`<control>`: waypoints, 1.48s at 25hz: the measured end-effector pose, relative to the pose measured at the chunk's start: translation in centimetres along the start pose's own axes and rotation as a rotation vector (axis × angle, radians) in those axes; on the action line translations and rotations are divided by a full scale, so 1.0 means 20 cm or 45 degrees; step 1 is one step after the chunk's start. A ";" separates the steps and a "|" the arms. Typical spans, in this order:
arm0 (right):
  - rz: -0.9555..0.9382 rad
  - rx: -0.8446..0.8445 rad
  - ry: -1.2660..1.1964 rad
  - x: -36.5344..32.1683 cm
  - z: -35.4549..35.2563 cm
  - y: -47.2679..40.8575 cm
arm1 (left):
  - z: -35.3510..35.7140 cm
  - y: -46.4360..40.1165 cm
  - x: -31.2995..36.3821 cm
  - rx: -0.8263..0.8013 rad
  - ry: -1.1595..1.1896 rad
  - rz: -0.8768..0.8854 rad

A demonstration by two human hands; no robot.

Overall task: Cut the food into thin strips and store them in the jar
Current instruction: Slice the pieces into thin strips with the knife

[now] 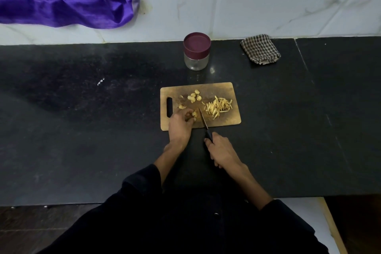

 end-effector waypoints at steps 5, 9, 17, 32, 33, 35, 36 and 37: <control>-0.020 -0.044 -0.048 -0.03 0.02 0.01 | -0.01 -0.02 0.01 0.005 -0.021 0.040; -0.006 -0.053 -0.050 -0.03 0.02 0.01 | -0.02 -0.03 0.01 -0.015 0.000 0.037; -0.006 -0.035 -0.044 -0.02 0.00 -0.01 | -0.05 -0.05 0.02 -0.195 0.001 0.046; -0.060 0.009 0.018 -0.04 -0.01 -0.02 | -0.06 -0.04 0.04 -0.144 0.094 -0.018; -0.061 0.018 0.015 -0.04 -0.01 -0.03 | -0.06 -0.04 0.03 -0.135 0.095 -0.031; -0.063 0.029 0.008 -0.05 -0.02 -0.03 | -0.06 -0.04 0.03 -0.120 0.082 -0.050; -0.067 0.032 0.006 -0.05 -0.02 -0.04 | -0.05 -0.04 0.03 -0.111 0.076 -0.057; -0.069 0.034 0.003 -0.06 -0.02 -0.04 | -0.05 -0.04 0.03 -0.098 0.074 -0.065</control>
Point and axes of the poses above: each hand's wrist, its own y-axis away from the middle knuckle, its own z-axis out of the palm, x = y × z, the point moved 1 cm from there along -y, towards the middle knuckle, and after that the axes turned 1 degree about -z, right-handed, at the moved point
